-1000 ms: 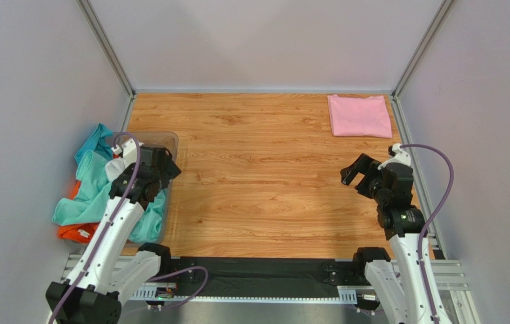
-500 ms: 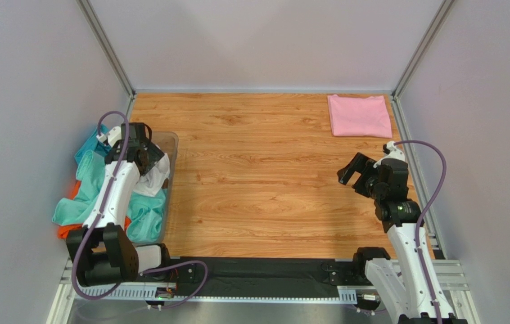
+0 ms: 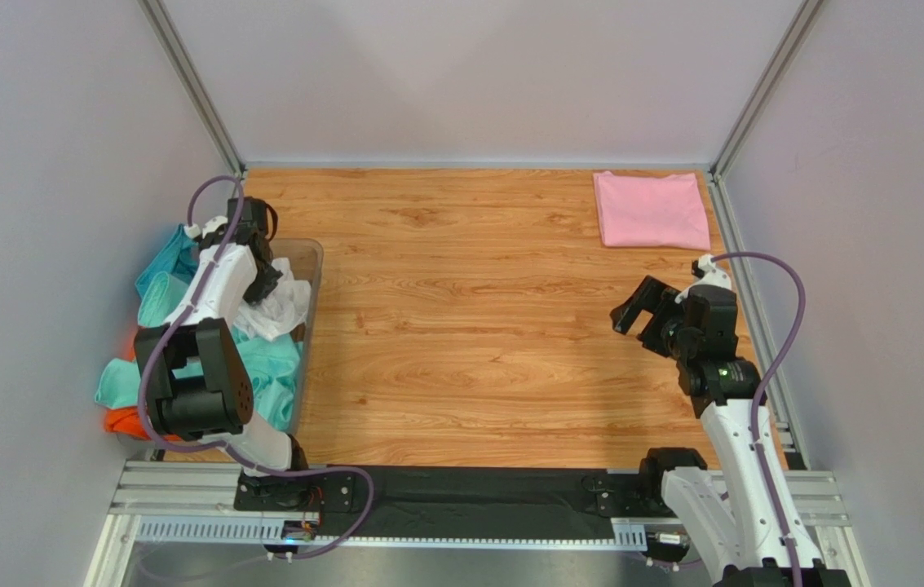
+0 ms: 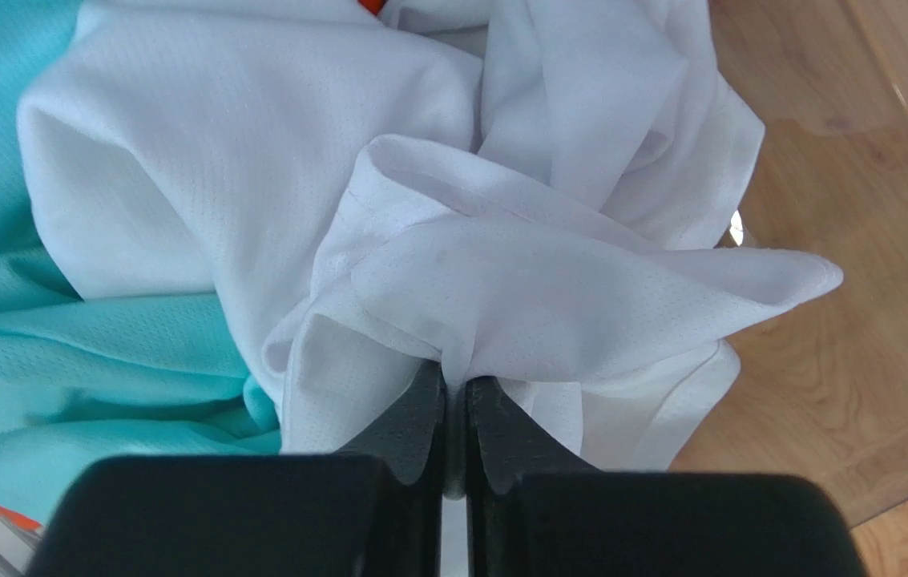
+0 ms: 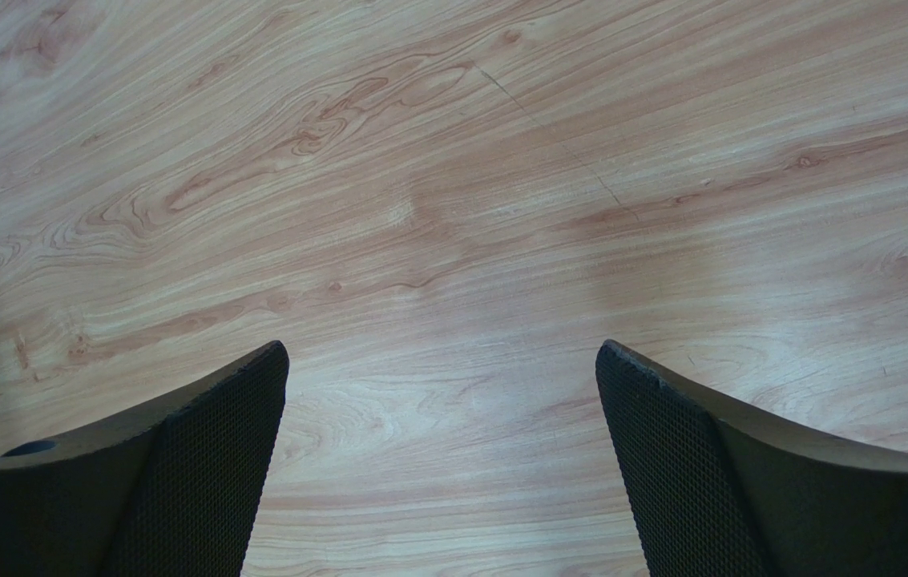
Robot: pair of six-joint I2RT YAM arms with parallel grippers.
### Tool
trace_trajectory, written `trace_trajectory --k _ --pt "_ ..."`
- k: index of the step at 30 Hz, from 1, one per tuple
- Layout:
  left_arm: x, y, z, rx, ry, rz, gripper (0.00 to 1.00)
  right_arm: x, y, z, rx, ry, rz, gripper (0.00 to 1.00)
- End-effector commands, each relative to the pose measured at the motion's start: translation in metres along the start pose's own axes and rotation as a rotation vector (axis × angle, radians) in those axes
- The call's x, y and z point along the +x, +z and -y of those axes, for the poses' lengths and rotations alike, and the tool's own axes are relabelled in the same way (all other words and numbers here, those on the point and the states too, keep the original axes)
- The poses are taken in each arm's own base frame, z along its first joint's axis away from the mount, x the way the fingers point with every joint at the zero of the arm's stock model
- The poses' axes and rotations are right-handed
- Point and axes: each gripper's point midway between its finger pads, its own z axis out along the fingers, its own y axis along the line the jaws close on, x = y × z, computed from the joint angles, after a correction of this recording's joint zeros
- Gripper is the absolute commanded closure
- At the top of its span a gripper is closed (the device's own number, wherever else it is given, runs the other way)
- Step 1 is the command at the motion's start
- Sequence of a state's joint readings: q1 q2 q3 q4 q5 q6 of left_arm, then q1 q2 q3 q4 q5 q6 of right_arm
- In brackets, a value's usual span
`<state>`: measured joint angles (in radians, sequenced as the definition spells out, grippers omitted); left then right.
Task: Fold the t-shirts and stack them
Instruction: Grab the tshirt from the pile
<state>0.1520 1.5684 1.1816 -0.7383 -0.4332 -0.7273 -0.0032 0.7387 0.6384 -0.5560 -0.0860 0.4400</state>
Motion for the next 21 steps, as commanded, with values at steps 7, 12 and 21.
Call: trace_trajectory --k 7,12,21 --pt "0.001 -0.016 -0.001 0.057 0.032 -0.023 1.00 -0.014 -0.001 -0.004 -0.011 -0.017 0.054 0.00" --pt "-0.012 -0.063 0.009 0.240 -0.009 0.038 1.00 -0.014 -0.002 -0.004 -0.012 -0.016 0.056 0.00" --pt "-0.048 -0.198 0.031 0.709 -0.015 0.220 1.00 -0.014 -0.004 -0.007 -0.029 -0.017 0.060 0.00"
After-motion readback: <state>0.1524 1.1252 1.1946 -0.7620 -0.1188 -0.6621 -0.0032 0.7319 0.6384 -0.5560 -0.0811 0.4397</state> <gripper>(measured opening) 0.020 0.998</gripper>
